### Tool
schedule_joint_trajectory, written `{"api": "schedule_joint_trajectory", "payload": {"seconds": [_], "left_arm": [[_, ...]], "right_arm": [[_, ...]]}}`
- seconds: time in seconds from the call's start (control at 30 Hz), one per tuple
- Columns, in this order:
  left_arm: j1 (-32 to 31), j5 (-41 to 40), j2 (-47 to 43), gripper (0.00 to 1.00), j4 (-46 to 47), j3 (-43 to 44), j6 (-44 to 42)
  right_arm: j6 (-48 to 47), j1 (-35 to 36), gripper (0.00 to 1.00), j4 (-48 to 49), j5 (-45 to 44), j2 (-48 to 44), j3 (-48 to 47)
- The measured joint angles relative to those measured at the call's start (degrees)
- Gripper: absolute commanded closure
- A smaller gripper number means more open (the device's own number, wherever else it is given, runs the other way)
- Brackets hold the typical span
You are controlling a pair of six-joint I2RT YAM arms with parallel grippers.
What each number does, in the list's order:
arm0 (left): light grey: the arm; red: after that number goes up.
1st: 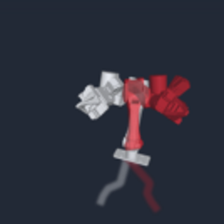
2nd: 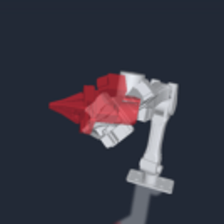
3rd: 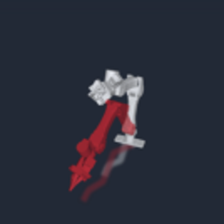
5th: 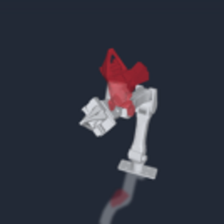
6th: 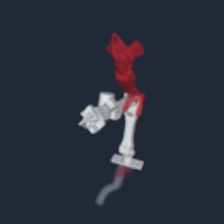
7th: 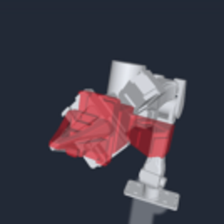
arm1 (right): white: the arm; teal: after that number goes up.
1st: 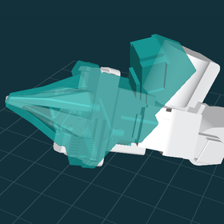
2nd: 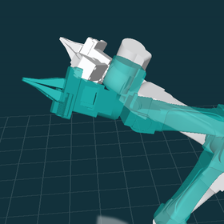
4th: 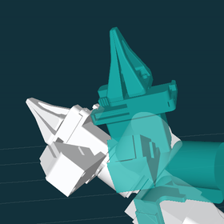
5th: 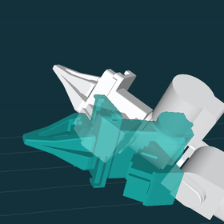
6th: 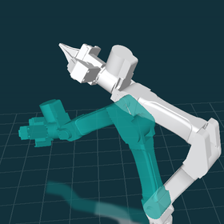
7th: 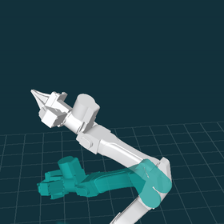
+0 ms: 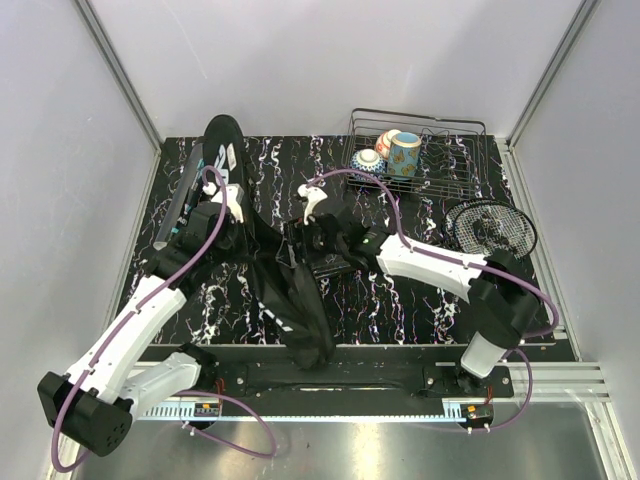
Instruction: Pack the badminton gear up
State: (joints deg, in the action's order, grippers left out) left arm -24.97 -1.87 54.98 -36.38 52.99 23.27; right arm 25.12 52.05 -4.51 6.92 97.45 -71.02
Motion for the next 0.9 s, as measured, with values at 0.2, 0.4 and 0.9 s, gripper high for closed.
{"api": "schedule_joint_trajectory", "payload": {"seconds": [0.2, 0.4, 0.9], "left_arm": [[0.1, 0.0, 0.6, 1.0, 0.0, 0.0, -0.5], [0.1, 0.4, 1.8, 1.0, 0.0, 0.0, -0.9], [0.2, 2.6, 2.4, 1.0, -0.2, 0.0, 2.7]], "right_arm": [[1.3, -0.4, 0.11, 0.5, 5.2, -5.7, 4.9], [1.8, -0.4, 0.07, 1.1, 7.6, -10.4, 5.6], [1.9, 2.0, 0.12, -2.0, 4.2, -4.4, -0.1]]}}
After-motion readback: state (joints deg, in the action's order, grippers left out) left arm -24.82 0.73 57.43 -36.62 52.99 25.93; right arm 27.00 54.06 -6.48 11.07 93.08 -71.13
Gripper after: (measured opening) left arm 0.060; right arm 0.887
